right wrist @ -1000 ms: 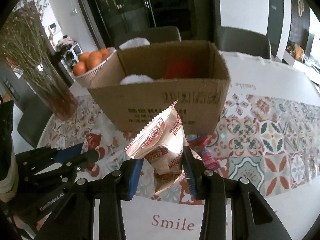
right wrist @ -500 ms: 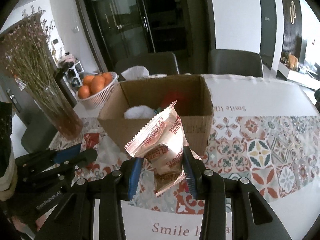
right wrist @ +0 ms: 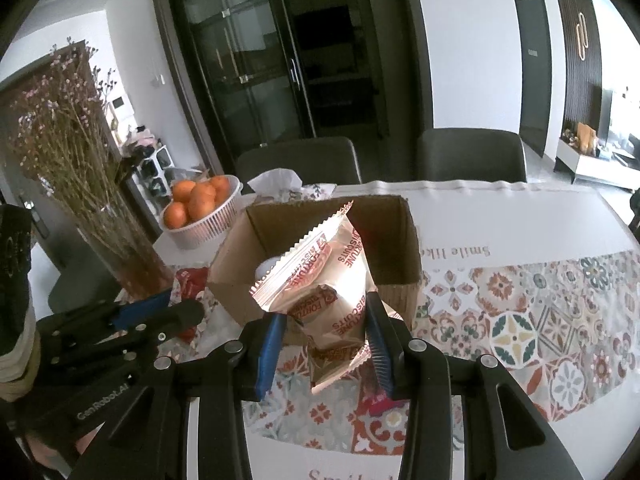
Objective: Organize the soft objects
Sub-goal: 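Carry the copper pouch with the right tool while the left tool carries the red-white packet to the box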
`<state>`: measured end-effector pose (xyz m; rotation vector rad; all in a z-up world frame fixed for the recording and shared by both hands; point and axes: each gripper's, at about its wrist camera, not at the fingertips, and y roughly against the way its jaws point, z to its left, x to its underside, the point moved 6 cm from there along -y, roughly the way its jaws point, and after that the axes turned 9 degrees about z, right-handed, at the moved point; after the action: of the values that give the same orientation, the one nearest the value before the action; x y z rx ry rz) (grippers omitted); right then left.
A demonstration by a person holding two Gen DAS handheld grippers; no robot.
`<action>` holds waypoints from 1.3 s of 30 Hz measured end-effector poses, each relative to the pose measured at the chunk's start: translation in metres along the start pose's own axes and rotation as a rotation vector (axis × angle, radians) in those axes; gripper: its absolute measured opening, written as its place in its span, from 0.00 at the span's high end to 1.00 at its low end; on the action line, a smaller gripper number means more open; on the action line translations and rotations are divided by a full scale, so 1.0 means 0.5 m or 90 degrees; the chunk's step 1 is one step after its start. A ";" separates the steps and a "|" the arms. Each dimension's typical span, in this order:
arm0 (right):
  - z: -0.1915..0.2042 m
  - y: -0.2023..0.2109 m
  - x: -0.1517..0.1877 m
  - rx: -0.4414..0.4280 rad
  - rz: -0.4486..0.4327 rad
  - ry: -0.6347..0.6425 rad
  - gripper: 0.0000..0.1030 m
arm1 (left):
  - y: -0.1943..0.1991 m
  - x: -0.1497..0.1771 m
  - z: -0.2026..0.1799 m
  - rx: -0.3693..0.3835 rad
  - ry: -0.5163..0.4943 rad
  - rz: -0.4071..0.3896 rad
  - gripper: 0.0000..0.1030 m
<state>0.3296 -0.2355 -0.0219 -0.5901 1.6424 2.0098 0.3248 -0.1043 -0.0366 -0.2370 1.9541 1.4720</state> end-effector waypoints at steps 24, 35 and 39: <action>-0.020 -0.080 -0.101 -0.021 -0.022 -0.007 0.60 | -0.067 -0.107 0.035 -0.008 0.010 -0.030 0.77; -0.031 -0.157 -0.121 -0.023 0.009 0.001 0.60 | -0.146 -0.136 0.062 -0.012 0.017 -0.005 0.77; -0.036 -0.183 -0.123 -0.025 0.023 0.002 0.60 | -0.172 -0.141 0.068 -0.012 0.018 0.008 0.77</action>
<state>0.4346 -0.2432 -0.0596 -0.5811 1.6295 2.0713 0.4358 -0.1205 -0.0662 -0.2567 1.9681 1.5030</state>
